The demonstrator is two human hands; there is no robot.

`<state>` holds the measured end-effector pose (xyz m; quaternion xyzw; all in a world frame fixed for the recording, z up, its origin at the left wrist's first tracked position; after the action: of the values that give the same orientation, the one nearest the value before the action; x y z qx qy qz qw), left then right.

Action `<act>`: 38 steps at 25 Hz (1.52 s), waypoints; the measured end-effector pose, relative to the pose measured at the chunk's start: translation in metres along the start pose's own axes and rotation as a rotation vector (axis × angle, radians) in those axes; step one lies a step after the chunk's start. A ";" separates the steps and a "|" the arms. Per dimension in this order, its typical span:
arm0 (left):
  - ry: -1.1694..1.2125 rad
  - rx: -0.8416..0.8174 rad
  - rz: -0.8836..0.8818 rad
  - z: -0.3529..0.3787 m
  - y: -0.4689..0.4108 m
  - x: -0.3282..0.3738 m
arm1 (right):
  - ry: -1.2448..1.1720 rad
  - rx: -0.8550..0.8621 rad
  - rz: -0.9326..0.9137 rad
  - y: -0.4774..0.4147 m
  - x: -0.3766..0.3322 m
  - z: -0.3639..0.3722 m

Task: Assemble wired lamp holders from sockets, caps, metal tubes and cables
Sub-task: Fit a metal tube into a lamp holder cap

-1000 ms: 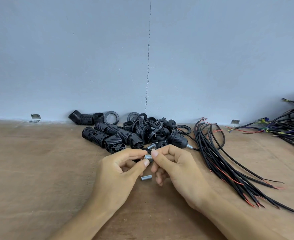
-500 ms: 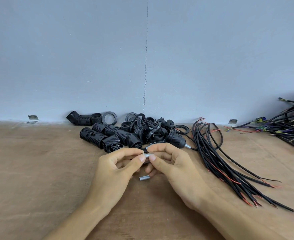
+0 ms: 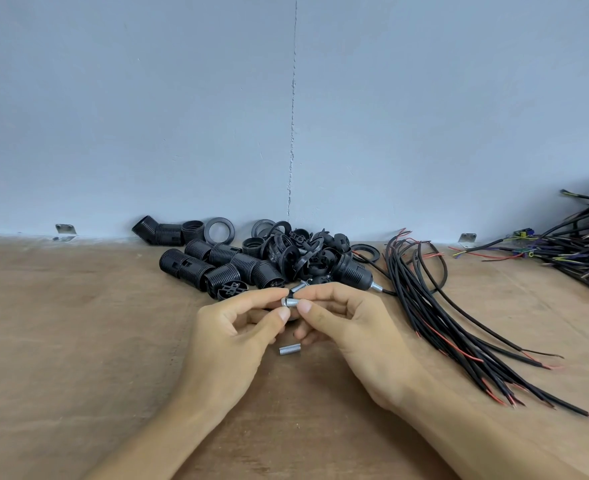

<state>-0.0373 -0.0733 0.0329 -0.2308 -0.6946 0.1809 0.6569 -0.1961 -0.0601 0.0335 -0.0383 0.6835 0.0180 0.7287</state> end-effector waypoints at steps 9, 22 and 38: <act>0.038 -0.003 -0.025 0.000 -0.001 -0.003 | 0.073 0.042 -0.066 0.000 -0.003 -0.005; 0.006 -0.006 -0.036 -0.001 0.000 -0.001 | 0.205 0.061 -0.099 0.003 -0.010 -0.003; 0.049 -0.075 -0.079 0.009 0.004 -0.003 | 0.404 0.212 -0.012 0.006 -0.006 -0.011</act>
<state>-0.0463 -0.0708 0.0279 -0.2321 -0.6930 0.1232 0.6714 -0.2080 -0.0549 0.0382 0.0317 0.8133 -0.0665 0.5771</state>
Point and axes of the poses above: each hand's wrist, its own y-axis away from the middle knuckle, its own z-axis out of the palm, x = y × z, the point moved 9 cm from there along -y, towards the middle knuckle, and after that the axes turned 11 degrees about z, right-handed, at the moved point
